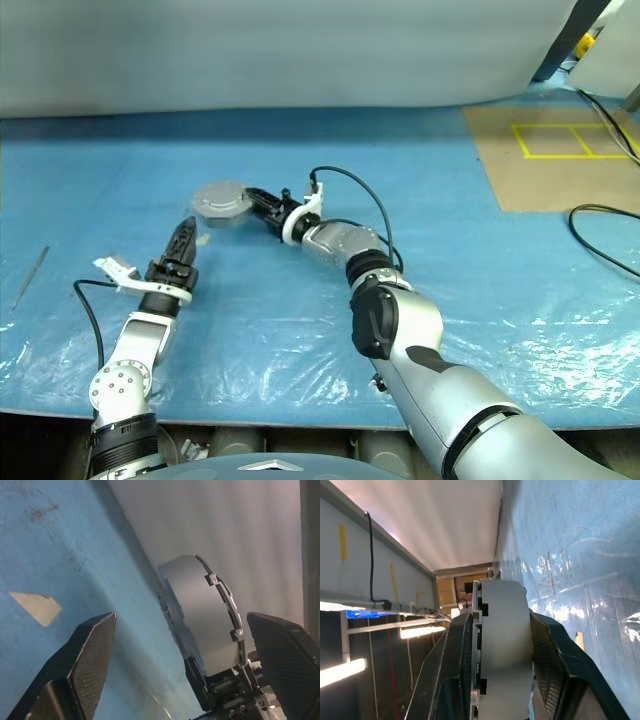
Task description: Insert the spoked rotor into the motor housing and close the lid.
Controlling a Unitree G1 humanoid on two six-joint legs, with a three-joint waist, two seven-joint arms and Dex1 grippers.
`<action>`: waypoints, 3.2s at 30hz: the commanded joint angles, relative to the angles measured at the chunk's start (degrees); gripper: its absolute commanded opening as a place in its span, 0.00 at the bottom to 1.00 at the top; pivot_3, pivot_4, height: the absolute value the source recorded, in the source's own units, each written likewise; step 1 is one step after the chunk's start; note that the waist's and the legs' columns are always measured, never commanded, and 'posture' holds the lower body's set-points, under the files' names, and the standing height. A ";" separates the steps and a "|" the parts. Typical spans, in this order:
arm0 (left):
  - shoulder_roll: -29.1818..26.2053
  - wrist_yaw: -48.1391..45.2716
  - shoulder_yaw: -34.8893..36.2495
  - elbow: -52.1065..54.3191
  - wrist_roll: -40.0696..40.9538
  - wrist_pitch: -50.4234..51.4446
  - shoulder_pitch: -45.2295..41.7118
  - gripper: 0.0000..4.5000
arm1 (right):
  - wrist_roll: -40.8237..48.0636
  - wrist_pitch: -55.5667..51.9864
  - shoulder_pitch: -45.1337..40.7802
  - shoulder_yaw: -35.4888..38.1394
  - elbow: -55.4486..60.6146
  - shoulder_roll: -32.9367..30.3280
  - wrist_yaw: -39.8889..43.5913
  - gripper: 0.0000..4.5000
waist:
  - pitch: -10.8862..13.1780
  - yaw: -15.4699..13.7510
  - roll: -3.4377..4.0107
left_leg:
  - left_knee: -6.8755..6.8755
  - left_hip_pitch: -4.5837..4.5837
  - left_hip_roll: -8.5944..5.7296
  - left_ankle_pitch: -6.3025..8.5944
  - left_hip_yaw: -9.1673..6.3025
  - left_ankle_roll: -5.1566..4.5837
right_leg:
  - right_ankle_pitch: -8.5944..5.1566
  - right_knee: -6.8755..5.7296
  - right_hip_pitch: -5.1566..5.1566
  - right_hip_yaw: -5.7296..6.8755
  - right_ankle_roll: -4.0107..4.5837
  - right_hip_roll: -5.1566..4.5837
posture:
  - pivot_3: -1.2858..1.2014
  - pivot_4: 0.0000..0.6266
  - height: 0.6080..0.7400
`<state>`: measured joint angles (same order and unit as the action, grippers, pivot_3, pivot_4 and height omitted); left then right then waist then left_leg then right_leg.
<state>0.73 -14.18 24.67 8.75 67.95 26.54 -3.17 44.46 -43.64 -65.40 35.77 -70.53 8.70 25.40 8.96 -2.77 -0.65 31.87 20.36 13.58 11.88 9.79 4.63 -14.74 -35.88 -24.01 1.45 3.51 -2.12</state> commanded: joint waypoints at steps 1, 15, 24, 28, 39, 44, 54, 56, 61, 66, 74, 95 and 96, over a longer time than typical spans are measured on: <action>-0.01 0.50 -0.03 2.52 3.75 1.14 -0.67 0.99 | 0.20 -0.60 -3.47 -1.12 1.40 3.95 3.07 0.30 | 0.00 0.00 0.00 | 0.05 0.01 0.01 0.00 -0.01 0.00 | 0.00 -0.02 0.00 0.00 0.00 0.00 | 0.52 0.24 1.00; -1.27 3.01 -2.10 -1.06 2.99 2.44 -4.90 0.99 | -3.29 -4.55 -2.98 -7.36 3.57 4.65 9.90 0.30 | 0.00 -0.20 0.00 | 0.38 0.12 0.04 0.00 -0.18 -0.01 | 0.16 -0.17 0.00 0.09 0.04 0.00 | 0.52 0.24 1.00; -1.87 2.15 -2.47 -4.98 0.74 2.88 -7.01 0.86 | -5.77 -8.11 -2.51 -12.61 6.67 4.83 15.49 0.30 | 0.02 -0.38 -0.01 | 0.57 0.13 0.02 -0.01 -0.29 -0.02 | 0.16 -0.44 -0.01 0.08 0.05 -0.02 | 0.52 0.24 1.00; -1.60 1.51 -2.42 -5.37 0.63 2.89 -6.89 0.68 | -6.47 -7.89 -2.32 -13.20 6.75 4.87 15.91 0.30 | 0.04 -0.46 -0.01 | 0.69 0.13 0.04 0.00 -0.30 -0.01 | 0.15 -0.70 -0.04 0.08 0.07 -0.02 | 0.52 0.24 1.00; 1.23 0.10 1.23 -5.24 3.78 -1.24 -8.33 0.68 | -6.97 -4.90 -2.34 -12.46 5.69 4.63 14.24 0.30 | 0.04 -0.50 0.00 | 0.86 0.11 0.06 0.00 -0.31 -0.01 | 0.18 -0.80 -0.05 0.07 0.11 -0.03 | 0.52 0.24 1.00; 2.09 0.31 1.79 -5.97 2.94 -3.06 -9.36 0.66 | -6.70 -1.88 -2.42 -11.07 4.67 4.33 11.44 0.30 | 0.04 -0.53 0.00 | 0.87 0.12 0.06 0.00 -0.31 -0.01 | 0.18 -0.80 -0.05 0.07 0.11 -0.03 | 0.52 0.24 1.00; 4.60 -0.21 4.12 -6.81 6.15 -6.17 -10.89 0.66 | -6.53 0.38 -2.24 -9.97 3.68 4.22 9.02 0.30 | 0.05 -0.55 -0.01 | 0.86 0.13 0.06 0.00 -0.32 -0.01 | 0.18 -0.80 -0.05 0.07 0.11 -0.03 | 0.52 0.24 1.00; 4.34 -0.33 3.87 -6.86 6.06 -6.06 -10.79 0.66 | -6.62 0.61 -2.08 -10.09 3.64 4.26 8.92 0.30 | 0.05 -0.56 -0.01 | 0.87 0.13 0.06 0.00 -0.32 -0.01 | 0.18 -0.80 -0.05 0.07 0.11 -0.03 | 0.52 0.24 1.00; 5.10 0.76 4.57 -6.95 7.69 -7.12 -11.30 0.66 | -6.67 0.88 -1.99 -10.30 3.56 4.25 8.65 0.30 | 0.05 -0.58 -0.01 | 0.86 0.14 0.06 0.00 -0.32 -0.01 | 0.18 -0.80 -0.05 0.07 0.11 -0.03 | 0.52 0.24 1.00; 5.37 1.42 4.28 -6.71 8.34 -7.13 -11.45 0.66 | -6.88 0.93 -1.95 -10.65 3.49 4.23 8.66 0.30 | 0.05 -0.59 -0.01 | 0.87 0.14 0.06 0.00 -0.32 -0.01 | 0.18 -0.80 -0.05 0.07 0.11 -0.03 | 0.52 0.24 1.00; 5.64 1.84 1.82 -5.70 5.84 -7.00 -10.76 0.66 | -7.38 3.29 -1.73 -10.43 3.05 4.15 6.68 0.73 | 0.06 -0.30 -0.01 | 0.84 0.17 0.07 0.00 -0.32 -0.01 | 0.18 -0.80 -0.05 0.07 0.11 -0.01 | 0.52 0.24 1.00; -10.89 -0.21 10.37 -36.60 -8.95 -18.13 -24.34 0.66 | -8.58 2.89 -1.66 -12.42 4.32 4.31 8.84 0.95 | 0.06 -1.29 -0.02 | 0.88 0.14 0.03 -0.01 -0.37 -0.02 | 0.20 -0.82 -0.08 0.08 0.09 -0.03 | 0.52 0.24 1.00; -12.20 -0.66 10.71 -39.76 -9.90 -18.43 -25.76 0.66 | -8.54 2.69 -1.67 -12.48 4.48 4.26 8.96 0.95 | 0.06 -1.33 -0.02 | 0.88 0.15 0.02 -0.01 -0.38 -0.02 | 0.20 -0.81 -0.08 0.08 0.09 -0.03 | 0.52 0.24 1.00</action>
<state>-9.34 -12.79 34.14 -29.54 59.36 9.93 -26.29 35.42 -40.62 -65.52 23.41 -67.79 8.77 33.39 9.02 -4.10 -0.67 32.75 20.49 13.61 11.87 9.40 4.61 -14.54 -36.72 -24.09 1.54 3.60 -2.14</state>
